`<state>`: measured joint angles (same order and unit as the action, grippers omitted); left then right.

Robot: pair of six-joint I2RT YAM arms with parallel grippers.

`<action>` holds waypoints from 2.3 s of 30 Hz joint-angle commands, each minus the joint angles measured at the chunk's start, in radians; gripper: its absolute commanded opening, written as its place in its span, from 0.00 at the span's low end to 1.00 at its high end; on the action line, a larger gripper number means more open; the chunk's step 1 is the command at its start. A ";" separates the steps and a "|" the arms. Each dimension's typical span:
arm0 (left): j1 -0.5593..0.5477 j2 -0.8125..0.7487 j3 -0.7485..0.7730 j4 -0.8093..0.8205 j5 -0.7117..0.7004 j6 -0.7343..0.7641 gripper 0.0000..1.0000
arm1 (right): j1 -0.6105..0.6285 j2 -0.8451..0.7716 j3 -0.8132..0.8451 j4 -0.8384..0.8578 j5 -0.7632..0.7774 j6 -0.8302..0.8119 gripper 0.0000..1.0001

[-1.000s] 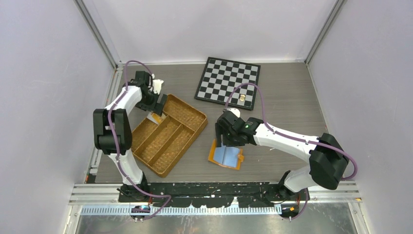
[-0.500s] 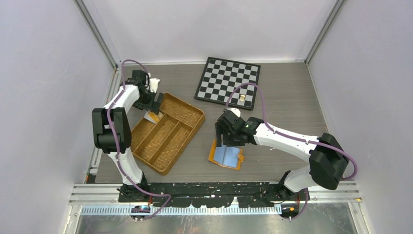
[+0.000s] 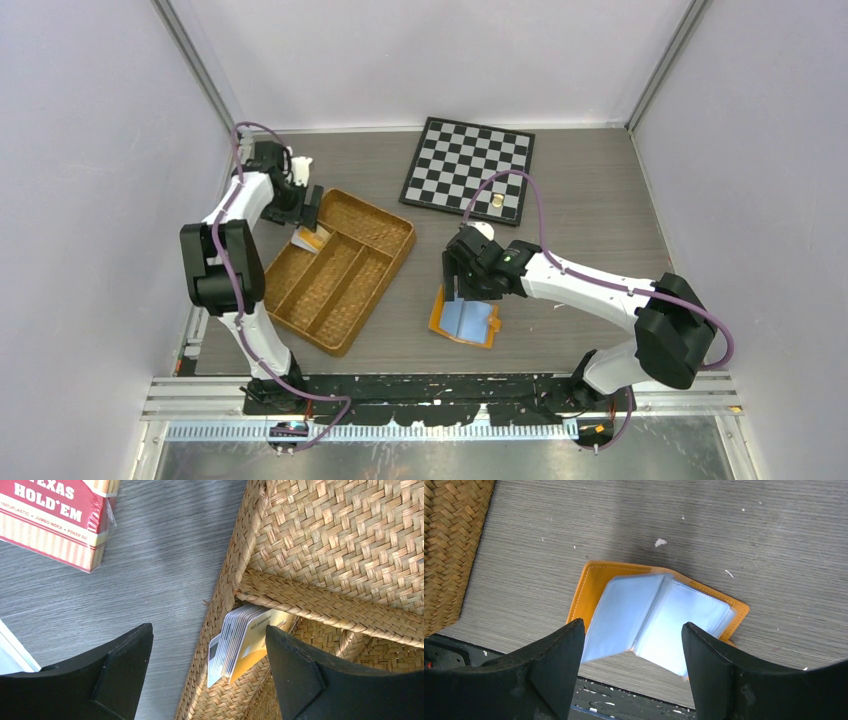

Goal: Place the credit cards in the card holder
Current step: Move the storage box to the center of the board, then pick up the credit card from the storage box.

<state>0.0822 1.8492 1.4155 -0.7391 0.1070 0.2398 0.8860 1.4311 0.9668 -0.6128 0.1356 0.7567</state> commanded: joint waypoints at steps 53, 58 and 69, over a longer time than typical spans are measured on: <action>0.027 -0.131 0.052 -0.114 0.092 -0.074 0.08 | -0.003 -0.001 0.026 0.017 -0.016 0.024 0.74; 0.027 -0.177 0.030 -0.126 0.171 -0.083 0.00 | -0.002 -0.007 0.029 0.012 -0.019 0.024 0.74; 0.027 -0.337 -0.008 -0.147 0.129 -0.156 0.00 | -0.003 -0.037 0.054 -0.009 0.007 0.018 0.74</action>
<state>0.1005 1.6104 1.4132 -0.8680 0.2497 0.1253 0.8860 1.4311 0.9691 -0.6167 0.1181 0.7670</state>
